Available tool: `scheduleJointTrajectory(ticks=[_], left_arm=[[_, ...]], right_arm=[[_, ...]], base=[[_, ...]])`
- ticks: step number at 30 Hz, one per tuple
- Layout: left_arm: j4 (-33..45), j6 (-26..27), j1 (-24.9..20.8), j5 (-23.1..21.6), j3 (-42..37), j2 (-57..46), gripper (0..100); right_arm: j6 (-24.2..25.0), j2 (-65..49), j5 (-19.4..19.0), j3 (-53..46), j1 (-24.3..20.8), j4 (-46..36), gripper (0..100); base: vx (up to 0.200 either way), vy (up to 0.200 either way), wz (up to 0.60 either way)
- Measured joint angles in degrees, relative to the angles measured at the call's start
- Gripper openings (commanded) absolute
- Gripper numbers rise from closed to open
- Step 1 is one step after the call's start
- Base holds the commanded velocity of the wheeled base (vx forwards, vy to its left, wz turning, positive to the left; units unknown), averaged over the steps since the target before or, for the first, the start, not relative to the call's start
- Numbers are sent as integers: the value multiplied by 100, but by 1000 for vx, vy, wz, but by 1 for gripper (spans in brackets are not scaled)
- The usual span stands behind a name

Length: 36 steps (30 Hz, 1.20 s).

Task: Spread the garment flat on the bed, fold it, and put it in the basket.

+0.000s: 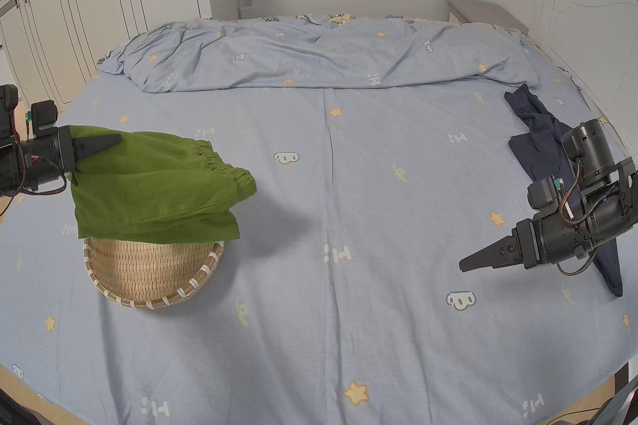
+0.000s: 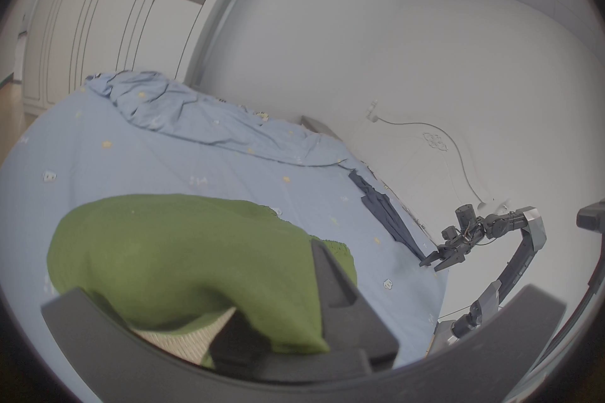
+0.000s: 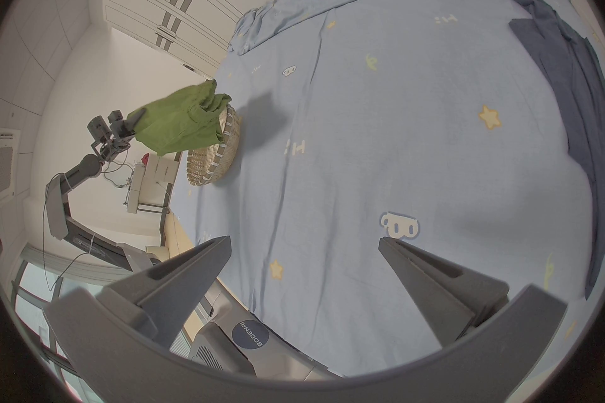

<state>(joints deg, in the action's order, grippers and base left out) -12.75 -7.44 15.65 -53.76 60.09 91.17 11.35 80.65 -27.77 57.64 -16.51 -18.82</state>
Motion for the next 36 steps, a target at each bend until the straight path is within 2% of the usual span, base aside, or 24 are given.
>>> scheduleJointTrajectory(ticks=[9,15,18,20,24,28,36], left_arm=[[129,-6,179,30,-681,119,0],[1051,-28,201,171,-837,210,0],[1524,-55,177,538,-670,304,0],[1794,-115,151,969,-477,413,0],[2098,-483,112,1584,22,714,0],[2200,-841,138,1749,485,1025,0],[2238,-840,151,1985,788,1525,0]], right_arm=[[0,-87,2,-61,-113,9,100],[2,-127,2,-102,-193,22,100],[2,-141,0,-111,-236,24,100],[4,-150,0,-117,-258,24,100],[6,-160,2,-122,-280,20,100],[6,-161,2,-128,-300,20,100],[6,-157,2,-128,-306,22,100]], base=[[0,0,0],[0,0,0],[0,0,0],[0,0,0],[0,0,0],[0,0,0],[0,0,0]])
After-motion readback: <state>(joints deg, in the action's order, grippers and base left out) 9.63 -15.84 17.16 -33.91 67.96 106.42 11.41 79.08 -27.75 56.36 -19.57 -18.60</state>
